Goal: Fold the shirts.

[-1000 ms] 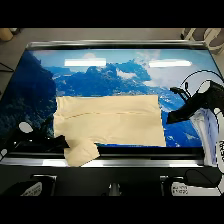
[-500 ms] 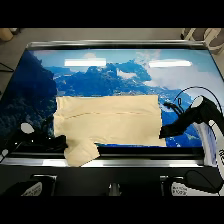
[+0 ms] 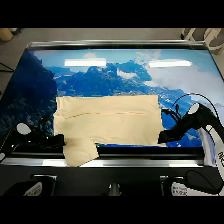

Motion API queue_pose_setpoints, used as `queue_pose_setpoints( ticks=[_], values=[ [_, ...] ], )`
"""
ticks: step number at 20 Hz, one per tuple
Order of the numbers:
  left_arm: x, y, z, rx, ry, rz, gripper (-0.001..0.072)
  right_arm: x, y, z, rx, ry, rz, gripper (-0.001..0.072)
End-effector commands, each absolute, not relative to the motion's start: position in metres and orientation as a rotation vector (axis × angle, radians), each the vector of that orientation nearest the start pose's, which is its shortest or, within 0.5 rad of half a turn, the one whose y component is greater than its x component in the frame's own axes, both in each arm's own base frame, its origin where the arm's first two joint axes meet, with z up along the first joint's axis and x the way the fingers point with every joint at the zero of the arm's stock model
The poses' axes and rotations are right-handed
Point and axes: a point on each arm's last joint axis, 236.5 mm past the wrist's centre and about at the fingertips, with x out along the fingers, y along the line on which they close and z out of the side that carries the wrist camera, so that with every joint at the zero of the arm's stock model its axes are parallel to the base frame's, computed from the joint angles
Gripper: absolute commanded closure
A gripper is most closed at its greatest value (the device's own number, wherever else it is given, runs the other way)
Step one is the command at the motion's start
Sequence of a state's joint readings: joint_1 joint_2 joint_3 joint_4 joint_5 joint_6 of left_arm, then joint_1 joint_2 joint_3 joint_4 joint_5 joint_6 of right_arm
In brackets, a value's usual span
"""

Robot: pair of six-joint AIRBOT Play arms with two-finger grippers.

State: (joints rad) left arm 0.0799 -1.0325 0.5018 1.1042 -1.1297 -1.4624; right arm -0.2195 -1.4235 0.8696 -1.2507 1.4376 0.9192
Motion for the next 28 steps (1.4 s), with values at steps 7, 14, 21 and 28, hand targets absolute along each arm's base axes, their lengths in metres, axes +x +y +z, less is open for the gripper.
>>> queue_pose_setpoints(
  ticks=[7, 14, 21, 28],
  values=[
    [0.21, -0.081, -0.089, -0.48, 1.562, -0.189, 0.0681, 0.233, 0.024, -0.1, 0.139, 1.777, 0.578, 0.0156],
    [0.211, -0.081, -0.088, -0.467, 1.556, -0.2, 0.0681, 0.229, 0.029, -0.117, 0.169, 1.754, 0.552, 0.0696],
    [0.282, -0.075, -0.007, -0.379, 1.299, -0.257, 0.0683, 0.291, 0.031, -0.065, 0.112, 1.579, 0.623, 0.0697],
    [0.362, -0.065, 0.025, -0.379, 1.175, -0.231, 0.0683, 0.401, 0.024, -0.03, -0.003, 1.358, 0.569, 0.0698]
  ],
)
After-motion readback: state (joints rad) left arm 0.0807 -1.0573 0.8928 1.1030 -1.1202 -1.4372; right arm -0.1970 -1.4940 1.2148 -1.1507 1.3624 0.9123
